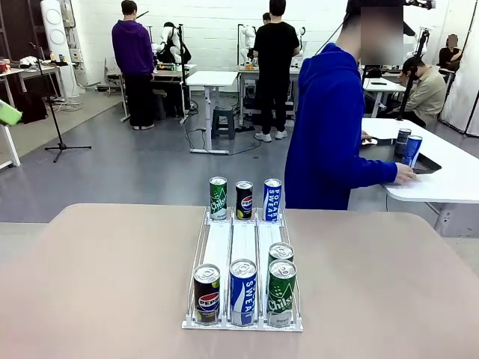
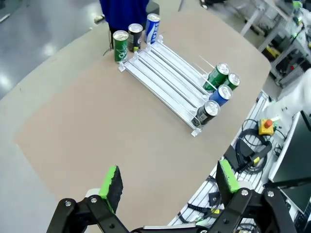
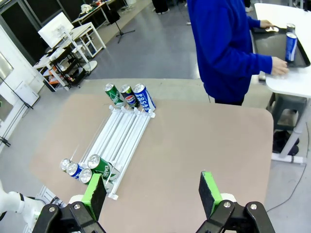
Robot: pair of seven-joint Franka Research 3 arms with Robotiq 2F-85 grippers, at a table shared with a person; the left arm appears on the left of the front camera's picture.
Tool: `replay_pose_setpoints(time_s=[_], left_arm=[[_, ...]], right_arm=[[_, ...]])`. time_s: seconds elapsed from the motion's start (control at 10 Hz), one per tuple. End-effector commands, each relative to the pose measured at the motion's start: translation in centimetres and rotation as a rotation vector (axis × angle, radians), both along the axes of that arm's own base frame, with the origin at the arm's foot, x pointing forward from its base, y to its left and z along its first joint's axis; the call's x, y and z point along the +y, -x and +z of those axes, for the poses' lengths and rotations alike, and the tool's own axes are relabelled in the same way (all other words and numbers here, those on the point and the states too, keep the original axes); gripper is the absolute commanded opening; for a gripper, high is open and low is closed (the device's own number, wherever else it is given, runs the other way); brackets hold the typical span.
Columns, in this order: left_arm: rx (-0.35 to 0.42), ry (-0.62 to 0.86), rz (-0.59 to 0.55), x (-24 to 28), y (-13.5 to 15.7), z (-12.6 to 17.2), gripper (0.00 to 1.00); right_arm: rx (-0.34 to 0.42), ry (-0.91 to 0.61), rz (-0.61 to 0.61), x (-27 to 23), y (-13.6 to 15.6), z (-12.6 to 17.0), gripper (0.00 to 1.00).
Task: Retrieve and hand over the desired beverage to the person.
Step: Place the picked can on the Handle tray extended by the person.
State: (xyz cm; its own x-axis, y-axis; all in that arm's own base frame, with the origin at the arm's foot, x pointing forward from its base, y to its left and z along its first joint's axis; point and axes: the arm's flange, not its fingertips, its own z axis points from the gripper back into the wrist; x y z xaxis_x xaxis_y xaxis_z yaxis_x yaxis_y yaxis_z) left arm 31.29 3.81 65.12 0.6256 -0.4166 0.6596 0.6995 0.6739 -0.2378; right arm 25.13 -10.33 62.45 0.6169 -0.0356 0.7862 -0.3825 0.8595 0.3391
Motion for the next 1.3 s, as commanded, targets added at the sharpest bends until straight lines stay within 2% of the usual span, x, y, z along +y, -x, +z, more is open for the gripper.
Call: replay_pose_setpoints(time_s=[0.0,0.4,0.5,1.2], left_arm=[[-0.029,0.017,0.052,-1.5,-0.1,-2.2,1.00],[-0.099,0.000,0.173,-3.0,-0.5,-2.5,1.00],[-0.048,-0.006,0.096,-1.9,-0.9,-2.4,1.00],[-0.048,-0.006,0.096,-1.9,-0.9,-2.4,1.00]], right_arm=[[-0.005,-0.017,0.020,0.1,-0.2,-0.2,1.00],[-0.005,-0.017,0.020,0.1,-0.2,-0.2,1.00],[-0.005,-0.017,0.020,0.1,-0.2,-0.2,1.00],[-0.005,-0.017,0.020,0.1,-0.2,-0.2,1.00]])
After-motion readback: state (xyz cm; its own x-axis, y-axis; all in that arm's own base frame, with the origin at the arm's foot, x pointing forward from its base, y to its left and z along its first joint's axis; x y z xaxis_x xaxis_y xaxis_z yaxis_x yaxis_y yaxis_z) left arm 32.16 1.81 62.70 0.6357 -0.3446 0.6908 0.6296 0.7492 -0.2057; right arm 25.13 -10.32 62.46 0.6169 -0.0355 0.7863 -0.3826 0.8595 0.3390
